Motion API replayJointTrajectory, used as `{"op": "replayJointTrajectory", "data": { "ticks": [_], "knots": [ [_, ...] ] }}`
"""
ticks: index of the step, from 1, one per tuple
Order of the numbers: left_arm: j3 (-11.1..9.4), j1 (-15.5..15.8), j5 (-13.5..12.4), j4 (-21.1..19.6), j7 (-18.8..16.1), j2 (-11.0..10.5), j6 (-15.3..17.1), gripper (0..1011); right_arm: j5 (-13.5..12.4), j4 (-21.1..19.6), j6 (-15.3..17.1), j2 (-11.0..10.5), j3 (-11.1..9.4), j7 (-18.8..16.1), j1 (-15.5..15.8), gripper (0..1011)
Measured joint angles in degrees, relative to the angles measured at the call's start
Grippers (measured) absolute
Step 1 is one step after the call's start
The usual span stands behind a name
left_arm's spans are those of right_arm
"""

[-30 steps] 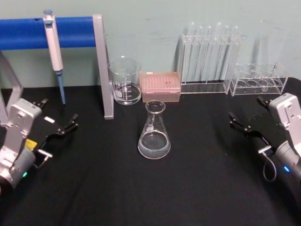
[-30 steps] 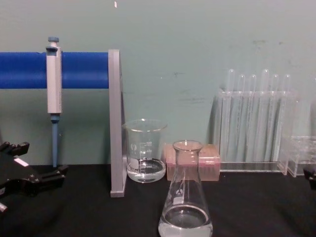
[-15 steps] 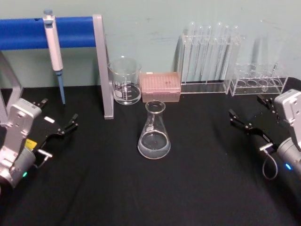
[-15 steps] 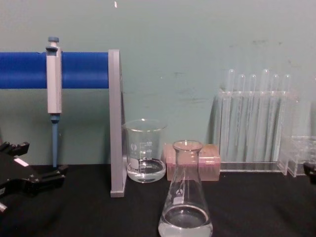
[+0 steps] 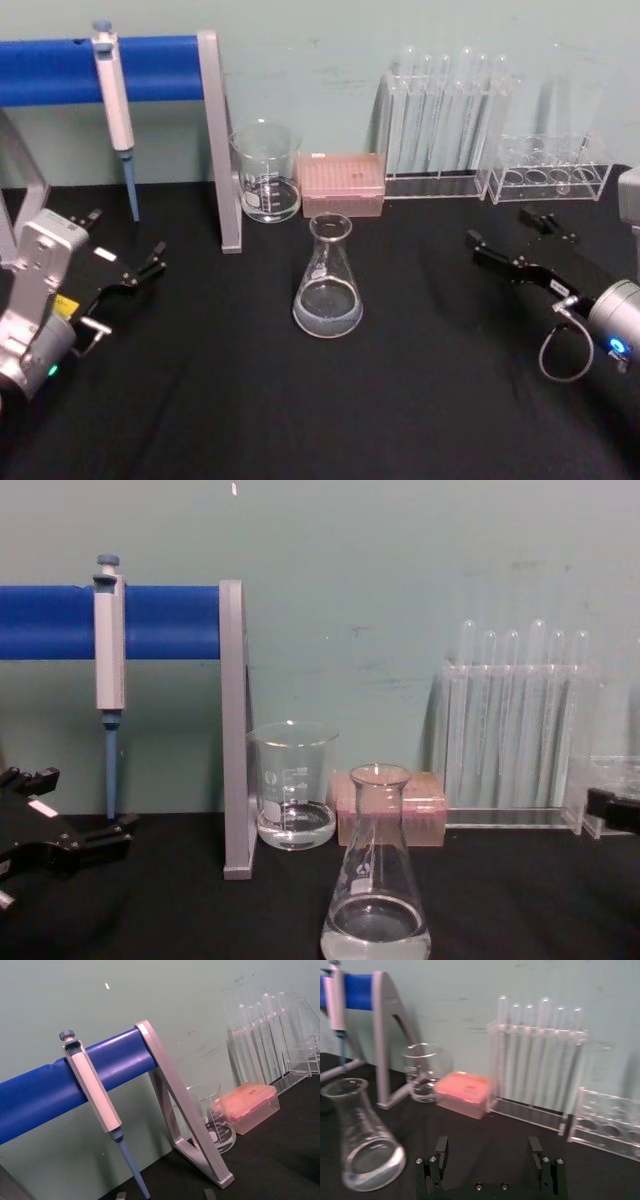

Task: Grasp the erlenmeyer flask with one hand, shake it three times, then place it back.

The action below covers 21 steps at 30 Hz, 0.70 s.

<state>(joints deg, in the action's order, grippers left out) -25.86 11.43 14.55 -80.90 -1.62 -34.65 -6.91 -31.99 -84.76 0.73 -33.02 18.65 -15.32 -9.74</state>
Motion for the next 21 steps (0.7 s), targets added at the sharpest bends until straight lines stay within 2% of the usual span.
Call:
{"op": "replayJointTrajectory", "data": {
  "ticks": [10, 21],
  "knots": [
    [0.0, 0.0, 0.0, 0.0, 0.0, 0.0, 0.0, 1001, -0.6, -1.1, 1.6, 0.4, 0.9, -6.1, -0.5, 1000],
    [0.0, 0.0, 0.0, 0.0, 0.0, 0.0, 0.0, 1001, 2.4, 0.2, 1.9, 2.4, 3.8, -11.4, -2.8, 1000]
  ]
}}
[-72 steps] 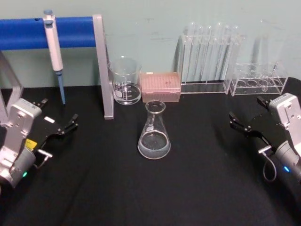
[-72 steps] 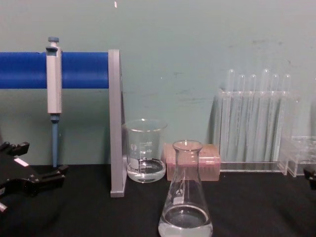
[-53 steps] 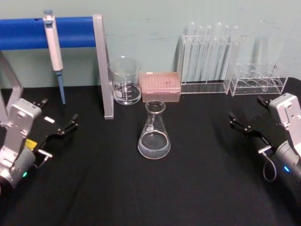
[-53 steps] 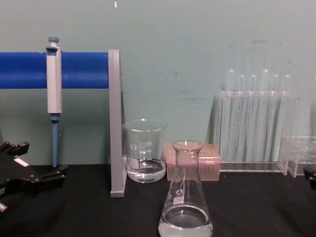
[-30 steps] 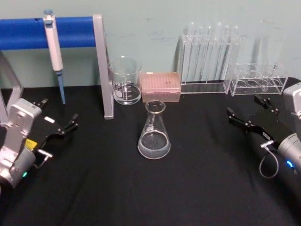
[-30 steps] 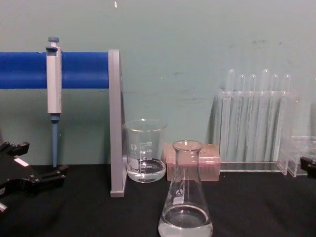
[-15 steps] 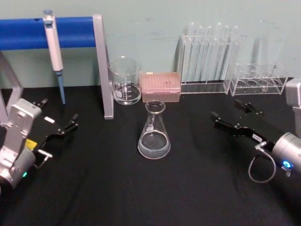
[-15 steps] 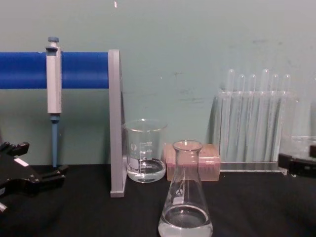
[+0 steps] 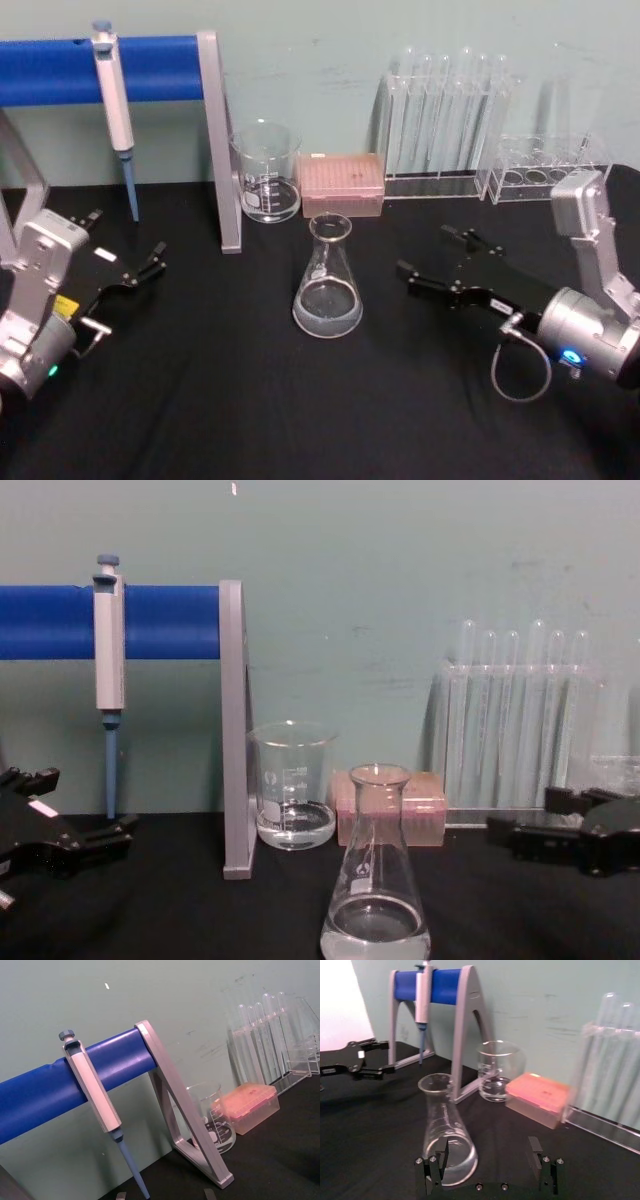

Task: Grasp the erlenmeyer flask with one hand, shake it three times, then place it back.

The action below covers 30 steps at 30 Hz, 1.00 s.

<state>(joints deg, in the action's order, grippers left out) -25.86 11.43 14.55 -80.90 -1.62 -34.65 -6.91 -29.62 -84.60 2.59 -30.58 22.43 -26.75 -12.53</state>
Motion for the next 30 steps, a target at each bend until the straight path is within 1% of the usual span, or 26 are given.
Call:
{"op": "replayJointTrajectory", "data": {
  "ticks": [2, 4, 5, 9, 15, 21, 24, 25, 30],
  "knots": [
    [0.0, 0.0, 0.0, 0.0, 0.0, 0.0, 0.0, 1001, 0.4, 0.4, 0.0, 0.3, 0.4, -0.5, -0.4, 1000],
    [0.0, 0.0, 0.0, 0.0, 0.0, 0.0, 0.0, 1001, 1.2, 1.4, -0.2, 1.1, 1.3, -1.7, -1.4, 1000],
    [0.0, 0.0, 0.0, 0.0, 0.0, 0.0, 0.0, 1001, 1.2, 1.4, -0.2, 1.1, 1.3, -1.7, -1.4, 1000],
    [0.0, 0.0, 0.0, 0.0, 0.0, 0.0, 0.0, 1001, 2.0, 3.0, -0.6, 2.4, 2.7, -3.5, -3.0, 1000],
    [0.0, 0.0, 0.0, 0.0, 0.0, 0.0, 0.0, 1001, 2.9, 5.2, -1.5, 3.9, 4.2, -5.1, -5.1, 1000],
    [0.0, 0.0, 0.0, 0.0, 0.0, 0.0, 0.0, 1001, 4.0, 7.1, -2.8, 5.3, 5.3, -5.9, -6.7, 1000],
    [0.0, 0.0, 0.0, 0.0, 0.0, 0.0, 0.0, 1001, 4.9, 8.4, -3.6, 6.3, 6.0, -6.1, -7.8, 1000],
    [0.0, 0.0, 0.0, 0.0, 0.0, 0.0, 0.0, 1001, 4.9, 8.4, -3.6, 6.3, 6.0, -6.1, -7.8, 1000],
    [0.0, 0.0, 0.0, 0.0, 0.0, 0.0, 0.0, 1001, 6.0, 10.0, -4.4, 7.7, 6.6, -6.2, -9.1, 1000]
  ]
}}
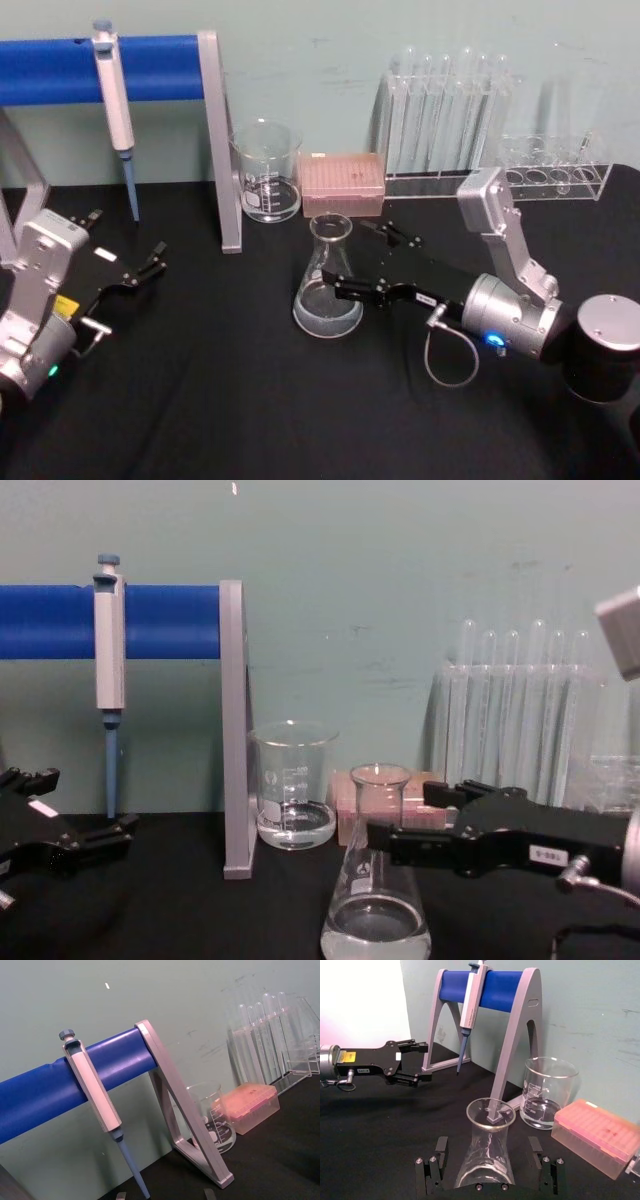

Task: Grasp the erlenmeyer flask with one hand, shake it three times, then place it back.

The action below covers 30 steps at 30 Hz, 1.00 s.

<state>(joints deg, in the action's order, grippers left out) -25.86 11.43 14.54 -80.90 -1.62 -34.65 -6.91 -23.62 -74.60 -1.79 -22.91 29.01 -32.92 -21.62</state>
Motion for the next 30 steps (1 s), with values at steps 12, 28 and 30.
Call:
{"op": "replayJointTrajectory", "data": {
  "ticks": [12, 28, 30],
  "knots": [
    [0.0, 0.0, 0.0, 0.0, 0.0, 0.0, 0.0, 1001, 2.1, 3.7, -1.0, 2.6, 1.0, 0.1, -2.6, 1000],
    [0.0, 0.0, 0.0, 0.0, 0.0, 0.0, 0.0, 1001, 3.2, 7.3, -1.9, 4.9, 1.3, -0.7, -4.8, 1000],
    [0.0, 0.0, 0.0, 0.0, 0.0, 0.0, 0.0, 1001, 3.3, 7.7, -2.0, 5.1, 1.4, -0.7, -5.1, 1000]
  ]
}}
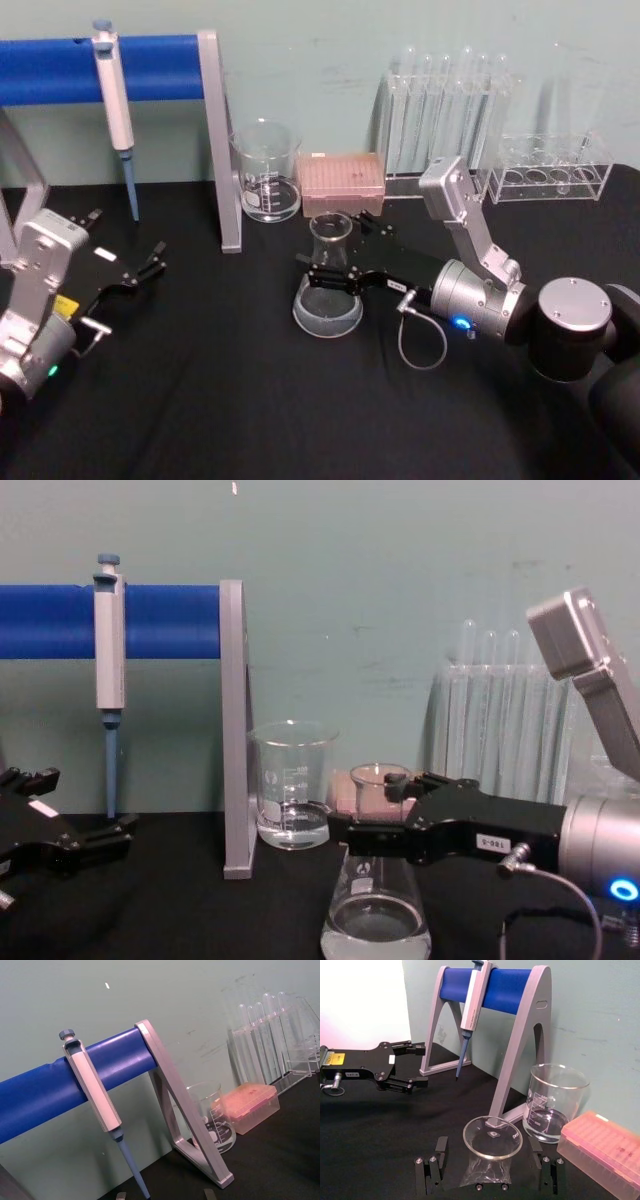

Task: Grasp the erlenmeyer flask with one hand, shake it three times, then place it back.

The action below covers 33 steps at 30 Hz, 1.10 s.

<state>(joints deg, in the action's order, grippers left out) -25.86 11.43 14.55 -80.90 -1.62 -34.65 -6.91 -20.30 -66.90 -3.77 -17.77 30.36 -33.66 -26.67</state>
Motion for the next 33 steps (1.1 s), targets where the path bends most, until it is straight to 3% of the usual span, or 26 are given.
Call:
{"op": "replayJointTrajectory", "data": {
  "ticks": [23, 33],
  "knots": [
    [0.0, 0.0, 0.0, 0.0, 0.0, 0.0, 0.0, 1001, 0.4, 0.6, -0.2, 0.5, 0.0, 0.1, -0.2, 1000],
    [0.0, 0.0, 0.0, 0.0, 0.0, 0.0, 0.0, 1001, 0.3, 0.5, -0.2, 0.4, 0.0, 0.0, -0.2, 787]
  ]
}}
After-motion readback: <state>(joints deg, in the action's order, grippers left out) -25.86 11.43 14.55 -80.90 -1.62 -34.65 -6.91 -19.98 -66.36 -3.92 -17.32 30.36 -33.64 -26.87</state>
